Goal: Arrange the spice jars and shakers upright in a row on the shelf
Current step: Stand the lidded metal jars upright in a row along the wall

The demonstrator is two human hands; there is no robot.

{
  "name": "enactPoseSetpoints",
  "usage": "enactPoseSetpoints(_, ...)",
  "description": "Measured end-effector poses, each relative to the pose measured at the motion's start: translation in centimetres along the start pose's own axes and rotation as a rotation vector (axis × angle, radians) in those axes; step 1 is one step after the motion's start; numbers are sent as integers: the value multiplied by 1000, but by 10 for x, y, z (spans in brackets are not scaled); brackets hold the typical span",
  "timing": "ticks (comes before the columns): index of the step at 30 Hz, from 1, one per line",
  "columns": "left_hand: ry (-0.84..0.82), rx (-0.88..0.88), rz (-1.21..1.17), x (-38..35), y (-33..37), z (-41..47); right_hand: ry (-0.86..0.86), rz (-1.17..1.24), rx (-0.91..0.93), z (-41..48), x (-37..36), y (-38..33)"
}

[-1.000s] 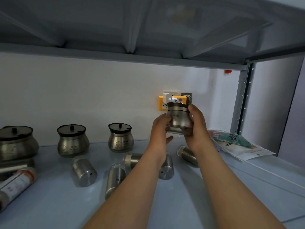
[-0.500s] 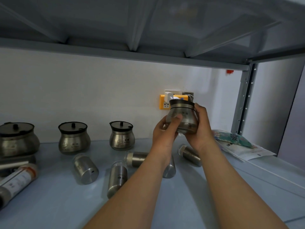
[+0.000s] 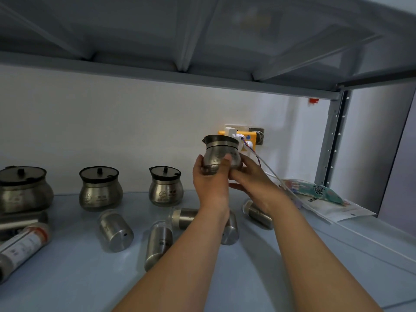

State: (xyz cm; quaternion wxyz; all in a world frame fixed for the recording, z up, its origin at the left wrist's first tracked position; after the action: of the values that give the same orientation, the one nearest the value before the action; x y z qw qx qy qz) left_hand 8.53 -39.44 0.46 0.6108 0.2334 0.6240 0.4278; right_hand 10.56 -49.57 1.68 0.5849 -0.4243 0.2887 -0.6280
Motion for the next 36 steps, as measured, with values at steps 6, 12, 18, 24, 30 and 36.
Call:
enactPoseSetpoints(6, -100, 89, 140, 2, -7, 5, 155, -92, 8, -3, -1, 5)
enactPoseSetpoints(12, -101, 76, 404, -10, -11, 9, 285, -353, -71, 6, 4, 21)
enactPoseSetpoints(18, -104, 58, 522, -9, -16, 3, 170, -714, -112, 12, 3, 35)
enactPoseSetpoints(24, -67, 214, 548, -1, -16, 6, 73, -922, -173, 10, -6, 34)
enactPoseSetpoints(30, -76, 91, 770, -2, -3, 5, 16, -1110, -152, 8, -10, 32)
enactPoseSetpoints(36, -92, -46, 976, -1, -10, 6, -1, -1183, -196, 8, -6, 34)
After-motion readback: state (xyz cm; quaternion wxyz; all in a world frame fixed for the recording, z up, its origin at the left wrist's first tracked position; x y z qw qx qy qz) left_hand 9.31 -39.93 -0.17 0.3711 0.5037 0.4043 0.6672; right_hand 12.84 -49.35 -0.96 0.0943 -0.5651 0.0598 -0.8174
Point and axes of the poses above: each hand's wrist, its own z-axis towards the middle knuckle, its own x-axis out of the back of the hand, y = z × x, the point moved 5 cm from there along z, towards the middle knuckle, and after that the axes turned 7 degrees about x, right-handed, at the moved point
